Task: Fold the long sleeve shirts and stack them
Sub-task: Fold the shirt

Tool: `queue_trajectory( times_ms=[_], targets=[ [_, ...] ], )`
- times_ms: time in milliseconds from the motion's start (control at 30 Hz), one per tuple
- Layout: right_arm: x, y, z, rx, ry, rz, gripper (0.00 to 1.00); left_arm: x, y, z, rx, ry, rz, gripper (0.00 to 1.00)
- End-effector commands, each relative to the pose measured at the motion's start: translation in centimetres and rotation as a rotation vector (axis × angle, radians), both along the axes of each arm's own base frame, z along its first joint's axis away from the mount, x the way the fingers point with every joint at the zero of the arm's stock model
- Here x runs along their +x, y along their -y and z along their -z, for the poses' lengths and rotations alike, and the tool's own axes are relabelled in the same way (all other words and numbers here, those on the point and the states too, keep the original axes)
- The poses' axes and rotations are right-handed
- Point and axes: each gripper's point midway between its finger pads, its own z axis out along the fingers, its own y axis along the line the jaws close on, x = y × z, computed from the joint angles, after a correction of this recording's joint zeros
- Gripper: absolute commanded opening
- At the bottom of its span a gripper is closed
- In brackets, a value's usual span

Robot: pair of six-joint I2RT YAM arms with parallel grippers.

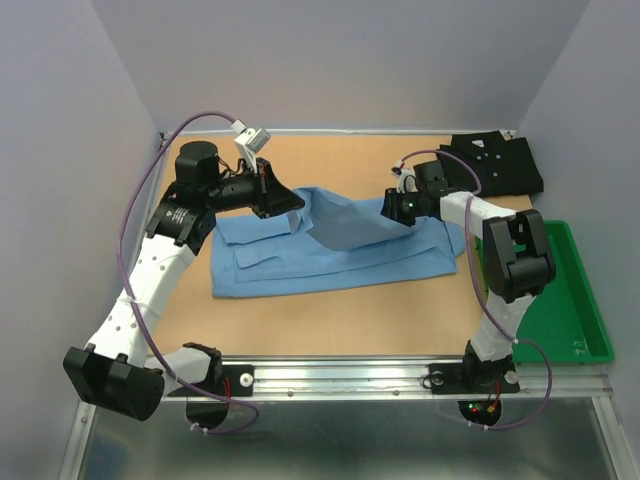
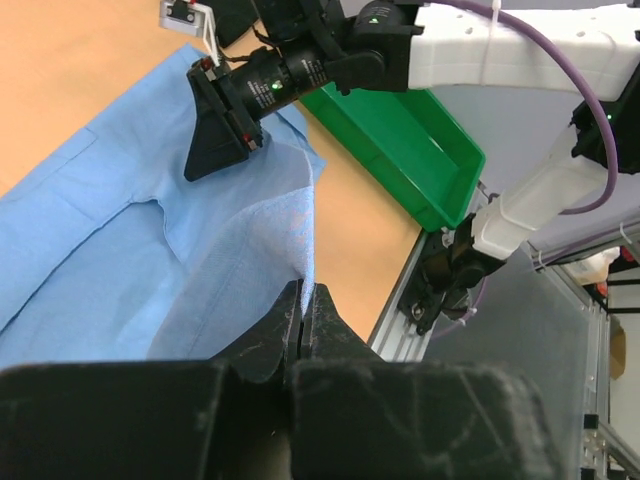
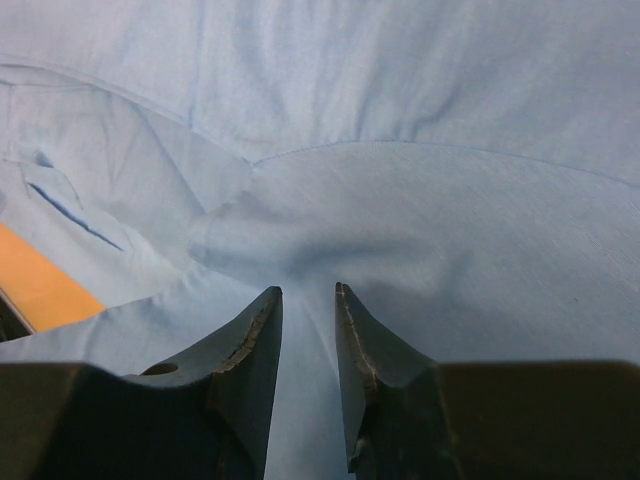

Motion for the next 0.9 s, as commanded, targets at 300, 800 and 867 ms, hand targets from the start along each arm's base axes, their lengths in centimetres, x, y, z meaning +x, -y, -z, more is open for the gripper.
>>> queue_trajectory(
  times_ms=[300, 800, 867],
  targets=[
    [0.9, 4.2, -0.6, -0.150, 0.031, 0.172, 0.33, 1.3, -0.4, 1.0, -0.005, -0.077, -0.109, 0.00],
    [3.5, 8.8, -9.1, -0.289, 0.292, 0.417, 0.58, 5.4, -3.7, 9.7, 0.166, -0.377, -0.419, 0.00],
    [3.3, 8.8, -9.9, -0.278, 0.308, 0.416, 0.60, 6.0, -4.6, 10.7, 0.177, -0.405, -0.460, 0.00]
  ],
)
